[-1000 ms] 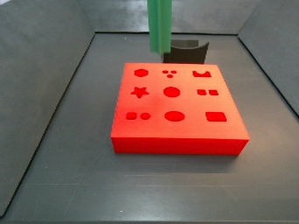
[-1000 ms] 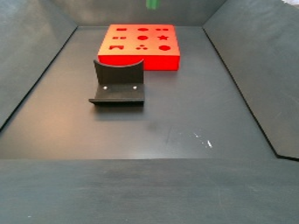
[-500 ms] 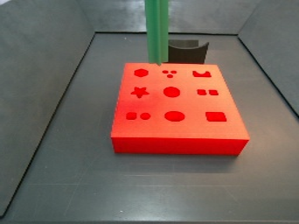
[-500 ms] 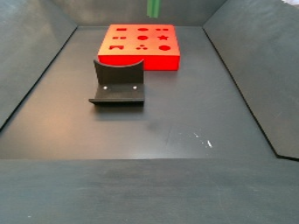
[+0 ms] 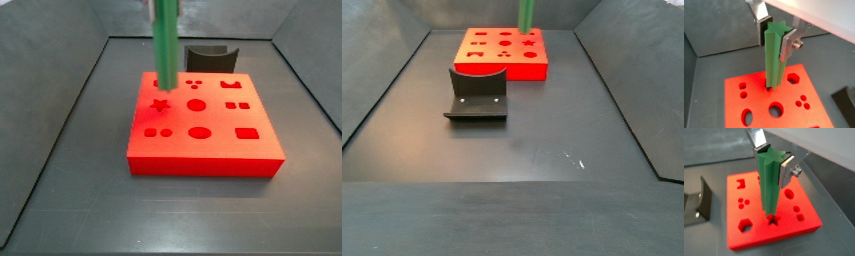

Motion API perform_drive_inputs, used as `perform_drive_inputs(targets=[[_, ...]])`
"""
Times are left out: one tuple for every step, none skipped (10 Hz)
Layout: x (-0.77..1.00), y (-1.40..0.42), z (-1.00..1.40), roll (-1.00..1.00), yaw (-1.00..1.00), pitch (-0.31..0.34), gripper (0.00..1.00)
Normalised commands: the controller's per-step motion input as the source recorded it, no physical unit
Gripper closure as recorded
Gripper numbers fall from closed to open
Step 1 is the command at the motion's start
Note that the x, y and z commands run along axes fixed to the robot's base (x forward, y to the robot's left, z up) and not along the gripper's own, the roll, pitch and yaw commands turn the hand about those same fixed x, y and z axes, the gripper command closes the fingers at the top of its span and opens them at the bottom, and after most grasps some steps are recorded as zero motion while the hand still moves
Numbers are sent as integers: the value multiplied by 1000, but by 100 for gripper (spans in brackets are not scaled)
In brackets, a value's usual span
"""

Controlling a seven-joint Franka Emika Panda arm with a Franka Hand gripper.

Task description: Insert the star object.

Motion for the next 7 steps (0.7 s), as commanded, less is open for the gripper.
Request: perform_drive_inputs(targets=[[-297, 0, -249, 107, 406, 110, 100], [-97, -23, -303, 111, 257, 130, 100], [0, -111, -309, 73, 111, 126, 100], [46, -97, -314, 119, 37, 161, 100], [91, -103, -303, 153, 0, 193, 100], [160, -106, -111, 40, -11, 79, 100], [140, -100, -6, 39, 0, 66, 100]])
